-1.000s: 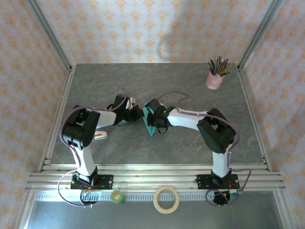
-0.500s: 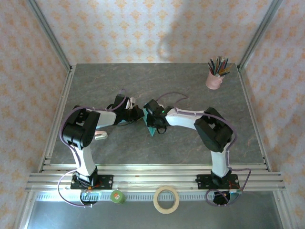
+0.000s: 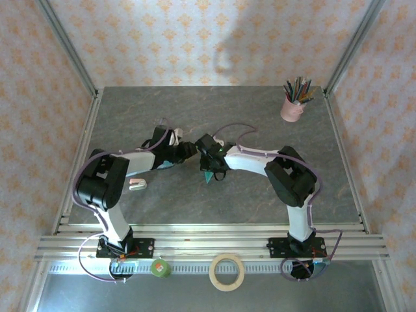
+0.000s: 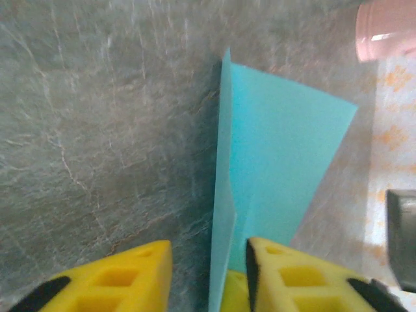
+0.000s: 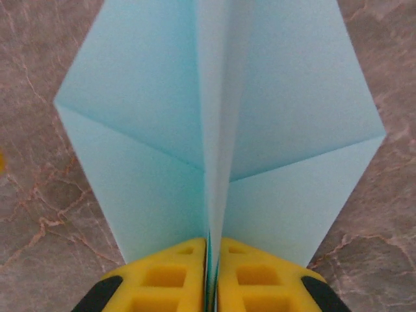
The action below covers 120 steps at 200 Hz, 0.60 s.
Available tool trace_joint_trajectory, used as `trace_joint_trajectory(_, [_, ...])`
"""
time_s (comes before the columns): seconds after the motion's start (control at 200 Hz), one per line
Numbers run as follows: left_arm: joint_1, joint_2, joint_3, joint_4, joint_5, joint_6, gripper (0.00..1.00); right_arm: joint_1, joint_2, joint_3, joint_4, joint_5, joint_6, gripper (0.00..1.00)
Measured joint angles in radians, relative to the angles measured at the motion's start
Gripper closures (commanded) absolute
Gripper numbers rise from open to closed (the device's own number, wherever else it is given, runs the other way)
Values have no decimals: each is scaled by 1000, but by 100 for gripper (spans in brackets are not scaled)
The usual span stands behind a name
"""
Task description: Fold a paper plane with a square sheet of paper (pick it up from the middle)
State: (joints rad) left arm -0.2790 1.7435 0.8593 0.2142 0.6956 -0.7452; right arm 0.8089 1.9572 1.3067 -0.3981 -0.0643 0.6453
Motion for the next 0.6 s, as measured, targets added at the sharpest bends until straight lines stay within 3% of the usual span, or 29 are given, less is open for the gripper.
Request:
trace_joint_trajectory(0.205, [67, -112, 0, -68, -66, 37, 39, -38, 0, 50, -32, 43, -64, 94])
trace_joint_trajectory(0.415, [111, -200, -8, -130, -140, 74, 19, -174, 19, 159, -52, 42, -199, 94])
trace_joint_trajectory(0.601, [112, -258, -32, -166, -197, 105, 9, -275, 111, 296, -69, 22, -322, 93])
